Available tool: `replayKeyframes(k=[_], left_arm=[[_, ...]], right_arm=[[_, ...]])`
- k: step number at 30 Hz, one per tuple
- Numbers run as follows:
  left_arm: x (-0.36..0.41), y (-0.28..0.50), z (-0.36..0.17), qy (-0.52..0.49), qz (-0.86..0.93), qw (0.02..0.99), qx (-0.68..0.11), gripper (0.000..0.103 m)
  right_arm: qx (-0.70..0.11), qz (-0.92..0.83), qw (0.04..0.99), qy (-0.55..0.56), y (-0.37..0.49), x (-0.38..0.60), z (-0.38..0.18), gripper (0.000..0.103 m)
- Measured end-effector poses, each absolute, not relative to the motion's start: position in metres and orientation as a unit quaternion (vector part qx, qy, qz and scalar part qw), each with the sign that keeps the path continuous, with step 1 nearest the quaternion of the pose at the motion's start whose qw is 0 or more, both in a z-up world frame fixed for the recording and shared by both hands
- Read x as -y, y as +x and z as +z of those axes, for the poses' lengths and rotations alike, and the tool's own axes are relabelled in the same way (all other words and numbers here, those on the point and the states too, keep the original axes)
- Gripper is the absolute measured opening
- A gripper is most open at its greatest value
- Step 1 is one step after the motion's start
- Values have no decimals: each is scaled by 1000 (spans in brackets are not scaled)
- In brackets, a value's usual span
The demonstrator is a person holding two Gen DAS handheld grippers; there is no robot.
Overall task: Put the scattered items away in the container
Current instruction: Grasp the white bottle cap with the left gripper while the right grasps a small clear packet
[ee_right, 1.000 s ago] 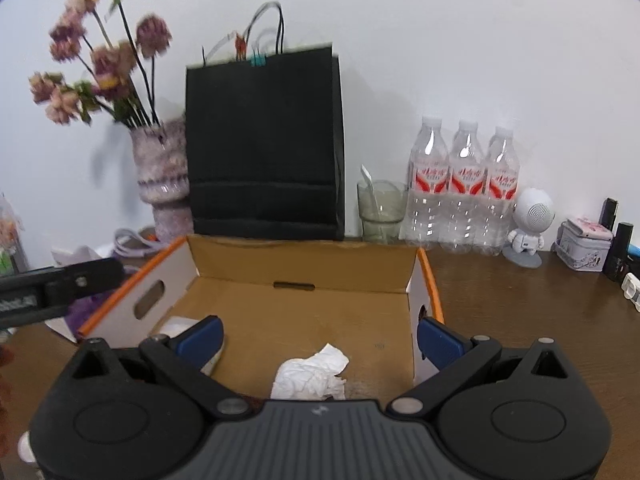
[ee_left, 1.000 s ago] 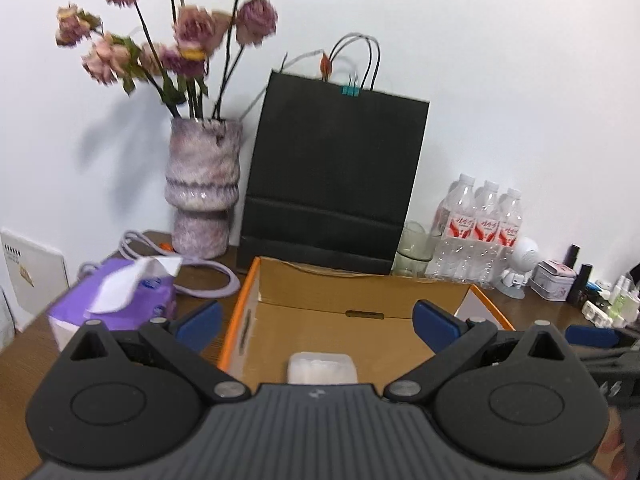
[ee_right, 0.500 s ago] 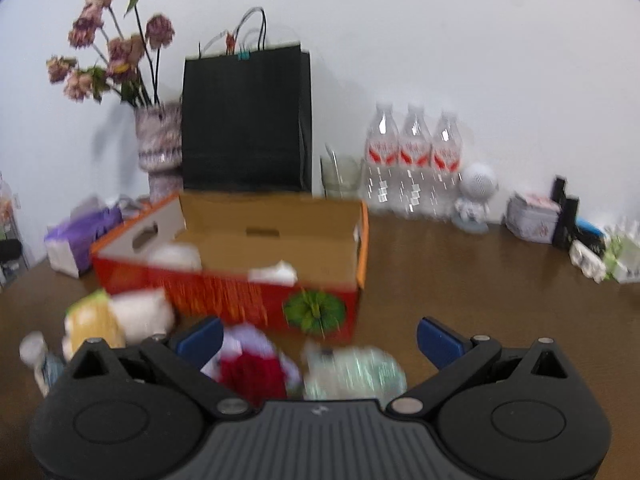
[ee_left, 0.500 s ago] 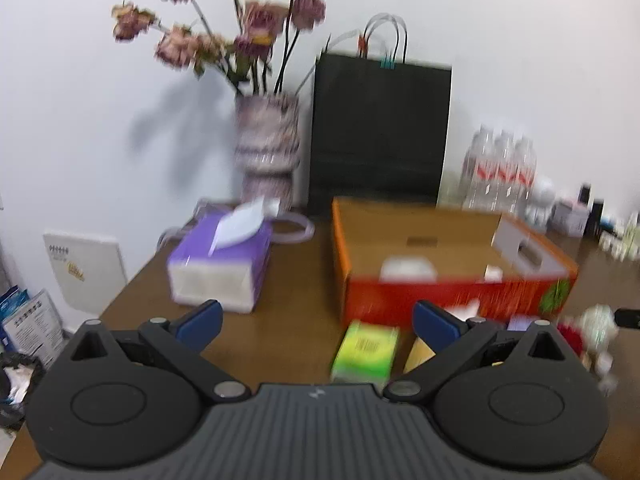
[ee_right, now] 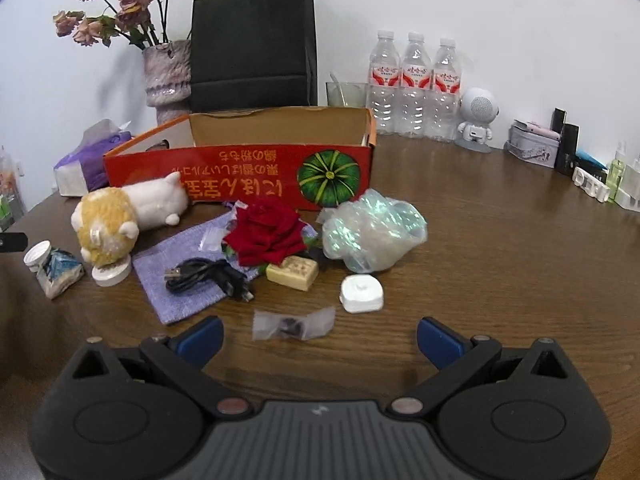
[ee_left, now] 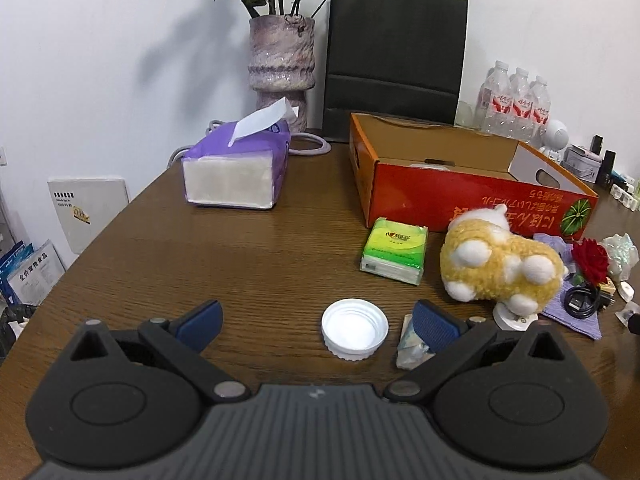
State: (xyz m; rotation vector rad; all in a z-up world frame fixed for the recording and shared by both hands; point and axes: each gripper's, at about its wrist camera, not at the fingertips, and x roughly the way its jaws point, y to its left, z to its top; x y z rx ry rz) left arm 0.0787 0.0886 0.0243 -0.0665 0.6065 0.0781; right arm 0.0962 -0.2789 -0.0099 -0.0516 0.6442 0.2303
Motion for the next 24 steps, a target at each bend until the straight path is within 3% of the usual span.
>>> replayKeyframes(k=[8,11,12,13,14,16,24], left_arm=[[-89,101,9,-24,29,948,-317,102],[-83,105,1,-5,22,945,-327,73],[-80,102,2,5,19,947,-320,52],[-79,100,3,2,8,948,-318,40],[-78,98,4,2,5,948,-317,41],[-76,93,4,8,7,951,-310,41],[-80,85,9,-6,14,953,-301,41]], right_arm=[[-323,100,941,-30,105,272,-13,102],[-328,107,938,-39,107,267,-16,90],[-331,109,937,-39,108,266,-17,85],[-330,114,936,-34,108,267,-16,78],[-328,116,937,-33,107,266,-16,71],[-320,121,939,-33,104,267,-14,33],[-315,139,938,-31,98,265,-12,26]])
